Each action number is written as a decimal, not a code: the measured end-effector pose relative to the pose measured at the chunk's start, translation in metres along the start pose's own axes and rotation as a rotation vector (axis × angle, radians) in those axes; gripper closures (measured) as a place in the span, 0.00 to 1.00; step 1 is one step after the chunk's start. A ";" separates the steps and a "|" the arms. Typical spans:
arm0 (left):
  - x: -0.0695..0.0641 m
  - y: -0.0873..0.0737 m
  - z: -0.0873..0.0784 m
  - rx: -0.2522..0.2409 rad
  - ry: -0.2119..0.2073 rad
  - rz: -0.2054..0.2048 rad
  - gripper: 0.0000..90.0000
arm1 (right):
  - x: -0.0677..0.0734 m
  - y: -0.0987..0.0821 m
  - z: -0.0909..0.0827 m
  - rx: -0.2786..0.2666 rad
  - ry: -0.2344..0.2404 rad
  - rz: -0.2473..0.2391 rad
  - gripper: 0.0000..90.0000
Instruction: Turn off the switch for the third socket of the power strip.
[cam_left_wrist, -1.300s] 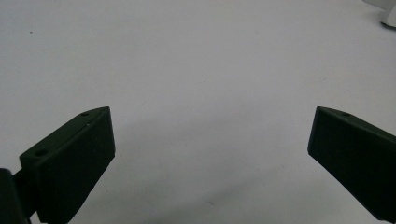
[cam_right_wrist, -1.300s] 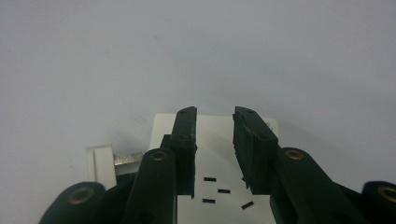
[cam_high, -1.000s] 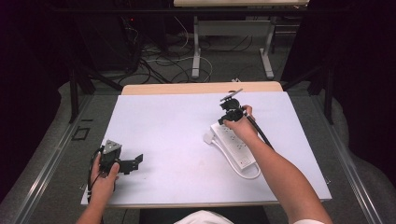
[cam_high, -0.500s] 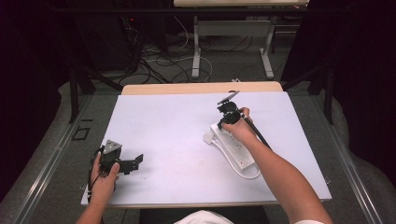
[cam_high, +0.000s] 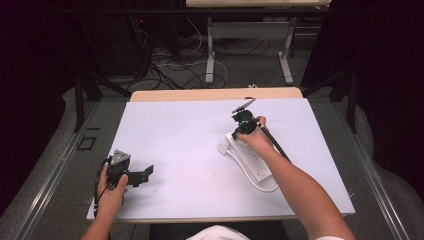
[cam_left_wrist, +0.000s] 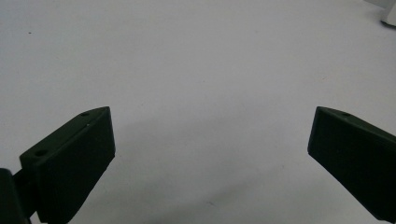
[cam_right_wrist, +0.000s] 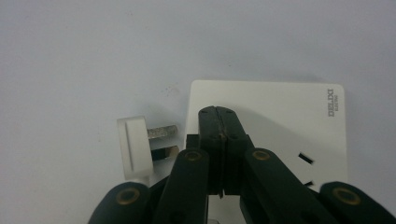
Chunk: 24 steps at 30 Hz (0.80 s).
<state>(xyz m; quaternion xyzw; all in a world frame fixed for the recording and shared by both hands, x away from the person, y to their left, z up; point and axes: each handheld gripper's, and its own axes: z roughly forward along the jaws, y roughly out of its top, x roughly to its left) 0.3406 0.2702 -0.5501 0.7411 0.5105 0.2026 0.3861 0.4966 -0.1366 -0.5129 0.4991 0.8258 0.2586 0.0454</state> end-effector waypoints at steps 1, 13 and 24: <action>0.000 0.000 0.001 -0.003 -0.002 -0.001 0.01 | -0.001 -0.003 0.004 -0.051 0.011 0.008 1.00; 0.000 0.001 0.004 0.011 -0.006 -0.001 0.01 | -0.003 -0.003 0.003 -0.041 0.009 0.027 1.00; 0.002 0.000 0.004 0.010 -0.004 -0.010 0.01 | -0.002 -0.003 0.004 -0.072 0.018 0.034 0.90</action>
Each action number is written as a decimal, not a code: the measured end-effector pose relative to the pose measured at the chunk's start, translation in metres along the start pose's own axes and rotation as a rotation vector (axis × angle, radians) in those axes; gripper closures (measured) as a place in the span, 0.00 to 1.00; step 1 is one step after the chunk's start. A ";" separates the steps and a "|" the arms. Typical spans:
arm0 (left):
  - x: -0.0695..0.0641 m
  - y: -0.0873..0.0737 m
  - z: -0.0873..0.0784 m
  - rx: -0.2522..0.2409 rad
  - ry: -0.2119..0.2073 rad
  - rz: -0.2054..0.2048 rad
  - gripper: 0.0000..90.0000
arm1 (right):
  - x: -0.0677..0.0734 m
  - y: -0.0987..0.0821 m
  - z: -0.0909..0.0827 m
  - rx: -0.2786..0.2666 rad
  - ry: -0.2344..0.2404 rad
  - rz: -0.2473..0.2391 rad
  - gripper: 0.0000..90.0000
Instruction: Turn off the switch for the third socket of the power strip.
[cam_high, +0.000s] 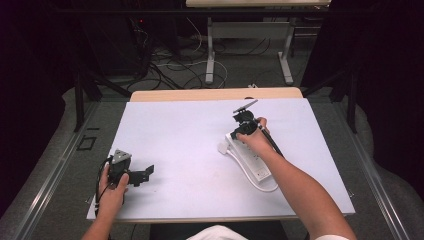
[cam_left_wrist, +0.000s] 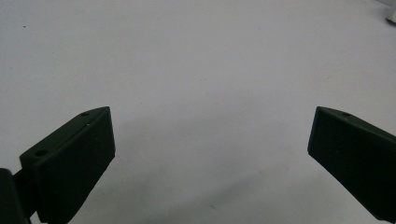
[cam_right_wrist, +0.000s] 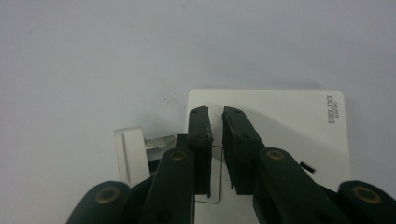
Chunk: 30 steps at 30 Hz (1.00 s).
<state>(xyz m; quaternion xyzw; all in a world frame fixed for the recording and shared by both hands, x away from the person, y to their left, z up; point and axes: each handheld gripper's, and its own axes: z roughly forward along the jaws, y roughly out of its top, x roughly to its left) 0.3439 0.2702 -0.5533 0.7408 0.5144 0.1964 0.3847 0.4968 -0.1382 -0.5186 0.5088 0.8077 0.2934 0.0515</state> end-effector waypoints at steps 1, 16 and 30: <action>0.000 0.000 -0.001 0.000 0.001 0.002 0.01 | 0.000 0.000 -0.001 0.007 -0.006 -0.003 0.88; -0.002 0.001 -0.001 -0.008 -0.002 0.005 0.01 | -0.003 0.002 -0.021 -0.058 0.000 0.009 0.71; -0.004 0.003 0.001 0.002 -0.008 0.018 0.01 | -0.017 -0.002 -0.050 -0.131 -0.021 -0.046 0.63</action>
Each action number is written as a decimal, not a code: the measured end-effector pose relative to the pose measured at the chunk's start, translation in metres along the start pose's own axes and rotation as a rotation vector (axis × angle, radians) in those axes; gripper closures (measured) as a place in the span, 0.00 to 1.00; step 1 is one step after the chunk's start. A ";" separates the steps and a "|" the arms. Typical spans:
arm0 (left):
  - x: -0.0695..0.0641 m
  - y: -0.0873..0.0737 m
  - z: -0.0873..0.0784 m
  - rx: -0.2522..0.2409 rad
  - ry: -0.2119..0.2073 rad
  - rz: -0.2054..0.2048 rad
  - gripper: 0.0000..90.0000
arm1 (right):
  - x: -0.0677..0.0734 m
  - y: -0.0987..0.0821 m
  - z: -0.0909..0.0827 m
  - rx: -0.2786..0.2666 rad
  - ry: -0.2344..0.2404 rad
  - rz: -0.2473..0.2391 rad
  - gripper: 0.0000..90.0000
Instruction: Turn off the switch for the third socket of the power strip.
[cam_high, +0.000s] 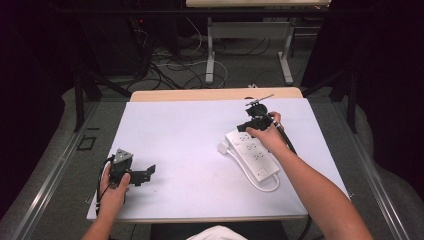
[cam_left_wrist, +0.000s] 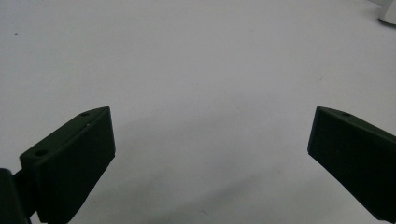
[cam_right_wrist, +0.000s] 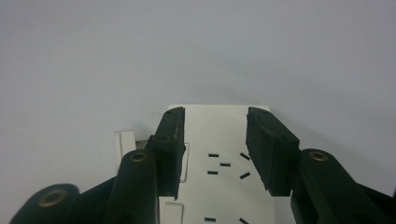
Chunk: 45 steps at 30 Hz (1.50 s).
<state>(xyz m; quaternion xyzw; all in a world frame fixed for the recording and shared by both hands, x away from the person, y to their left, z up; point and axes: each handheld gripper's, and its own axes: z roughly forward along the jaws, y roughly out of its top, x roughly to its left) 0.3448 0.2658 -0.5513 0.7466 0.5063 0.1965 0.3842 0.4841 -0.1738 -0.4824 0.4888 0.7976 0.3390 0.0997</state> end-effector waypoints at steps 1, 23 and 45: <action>0.000 0.000 0.000 -0.001 0.000 0.000 0.01 | -0.001 0.000 -0.002 -0.005 0.000 -0.002 0.62; 0.000 -0.001 0.000 -0.013 0.004 -0.005 0.01 | -0.010 -0.021 -0.040 -0.121 -0.018 -0.112 0.52; -0.002 0.000 0.000 0.004 0.004 0.001 0.01 | -0.021 -0.071 -0.078 -0.279 -0.090 -0.136 0.43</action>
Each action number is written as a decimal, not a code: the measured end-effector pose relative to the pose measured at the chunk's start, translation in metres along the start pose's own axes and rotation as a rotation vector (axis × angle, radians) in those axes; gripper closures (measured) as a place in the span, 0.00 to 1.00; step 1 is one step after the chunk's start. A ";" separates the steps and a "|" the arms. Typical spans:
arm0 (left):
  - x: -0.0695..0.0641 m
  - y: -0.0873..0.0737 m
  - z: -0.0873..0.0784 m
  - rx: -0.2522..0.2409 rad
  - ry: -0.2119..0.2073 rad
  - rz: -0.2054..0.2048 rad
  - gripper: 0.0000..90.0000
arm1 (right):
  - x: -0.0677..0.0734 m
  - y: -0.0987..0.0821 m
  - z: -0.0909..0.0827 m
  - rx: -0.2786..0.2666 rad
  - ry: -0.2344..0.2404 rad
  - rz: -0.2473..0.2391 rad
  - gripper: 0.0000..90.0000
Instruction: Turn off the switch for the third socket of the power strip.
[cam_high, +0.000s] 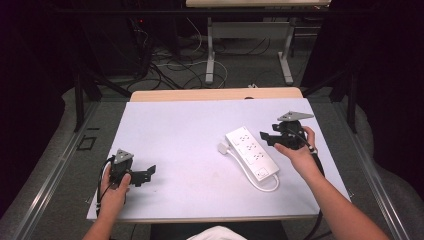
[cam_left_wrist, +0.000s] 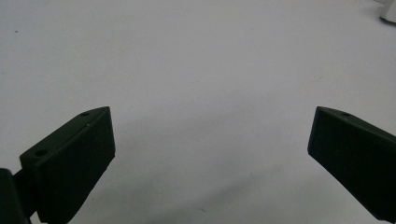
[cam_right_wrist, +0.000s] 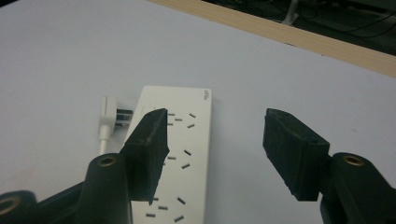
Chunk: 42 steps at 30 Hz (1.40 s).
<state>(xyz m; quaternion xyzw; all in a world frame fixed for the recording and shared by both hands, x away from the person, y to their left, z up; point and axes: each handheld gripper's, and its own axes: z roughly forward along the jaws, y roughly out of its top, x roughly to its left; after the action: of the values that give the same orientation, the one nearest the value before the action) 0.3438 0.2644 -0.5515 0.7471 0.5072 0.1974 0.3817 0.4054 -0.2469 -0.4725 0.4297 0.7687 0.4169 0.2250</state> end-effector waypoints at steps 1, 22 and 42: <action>0.000 0.000 0.000 0.000 0.000 0.000 0.01 | 0.001 -0.002 -0.002 -0.007 -0.016 -0.021 0.42; -0.001 0.000 0.000 -0.009 0.012 0.004 0.01 | 0.014 -0.057 -0.036 -0.052 -0.007 0.048 0.28; -0.001 0.001 -0.001 0.005 0.004 0.004 0.01 | -0.010 -0.100 -0.040 -0.087 -0.101 0.168 0.17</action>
<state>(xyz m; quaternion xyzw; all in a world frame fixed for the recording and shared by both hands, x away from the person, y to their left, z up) 0.3432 0.2635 -0.5506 0.7487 0.5070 0.1981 0.3784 0.3354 -0.3018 -0.5340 0.5030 0.6990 0.4448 0.2461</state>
